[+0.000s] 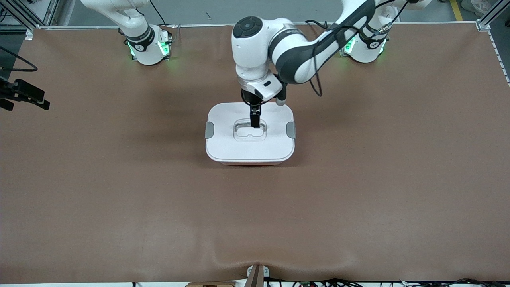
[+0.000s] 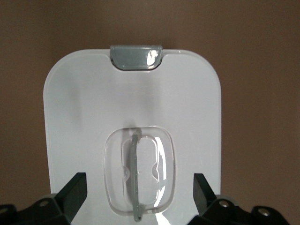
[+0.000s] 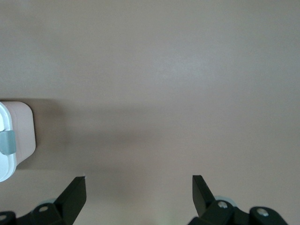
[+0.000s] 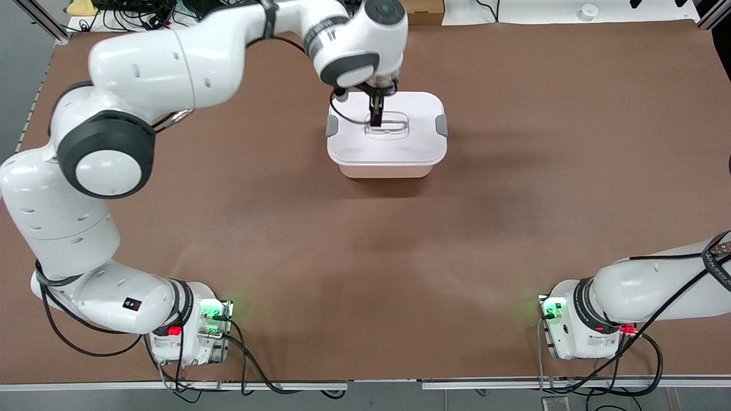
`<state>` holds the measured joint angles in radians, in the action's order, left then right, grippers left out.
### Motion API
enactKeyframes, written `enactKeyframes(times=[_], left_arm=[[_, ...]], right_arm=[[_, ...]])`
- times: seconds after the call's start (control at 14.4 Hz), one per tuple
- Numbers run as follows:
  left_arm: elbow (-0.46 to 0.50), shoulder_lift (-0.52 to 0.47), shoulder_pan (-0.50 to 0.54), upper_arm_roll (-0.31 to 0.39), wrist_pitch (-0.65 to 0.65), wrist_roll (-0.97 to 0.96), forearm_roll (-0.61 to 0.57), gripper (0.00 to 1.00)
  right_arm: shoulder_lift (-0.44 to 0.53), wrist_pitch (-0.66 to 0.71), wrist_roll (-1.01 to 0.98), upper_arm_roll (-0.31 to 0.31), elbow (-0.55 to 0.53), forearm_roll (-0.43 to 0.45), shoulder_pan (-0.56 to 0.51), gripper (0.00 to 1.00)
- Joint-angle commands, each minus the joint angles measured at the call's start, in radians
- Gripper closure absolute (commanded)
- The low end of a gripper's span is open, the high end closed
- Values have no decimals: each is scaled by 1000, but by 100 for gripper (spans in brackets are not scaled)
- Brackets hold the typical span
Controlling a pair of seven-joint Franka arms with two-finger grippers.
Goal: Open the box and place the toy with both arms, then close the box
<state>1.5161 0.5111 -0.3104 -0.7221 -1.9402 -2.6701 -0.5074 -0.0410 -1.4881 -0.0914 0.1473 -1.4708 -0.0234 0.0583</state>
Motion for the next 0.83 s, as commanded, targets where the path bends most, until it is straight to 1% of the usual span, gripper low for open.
enactKeyframes(times=[0.0, 0.14, 0.35, 0.49, 0.63, 0.76], left_arm=[[-56, -48, 82, -14, 90, 160, 98, 0], [-65, -84, 149, -14, 113, 296, 153, 0], [-63, -127, 255, -14, 139, 551, 222, 0], [-63, -131, 290, -13, 155, 686, 230, 0], [-63, -138, 339, -11, 176, 838, 230, 0], [-65, -138, 393, -14, 220, 1034, 245, 0]], right_arm=[[-33, 19, -5, 0, 76, 2, -11, 0], [-30, 19, -8, 0, 79, 3, -6, 0], [-16, 34, -8, 1, 75, 5, -3, 0], [-17, 45, -7, -6, 73, -1, -18, 0], [-19, 46, -7, -58, 75, -4, -66, 0], [-19, 46, -8, -69, 76, -4, -87, 0]])
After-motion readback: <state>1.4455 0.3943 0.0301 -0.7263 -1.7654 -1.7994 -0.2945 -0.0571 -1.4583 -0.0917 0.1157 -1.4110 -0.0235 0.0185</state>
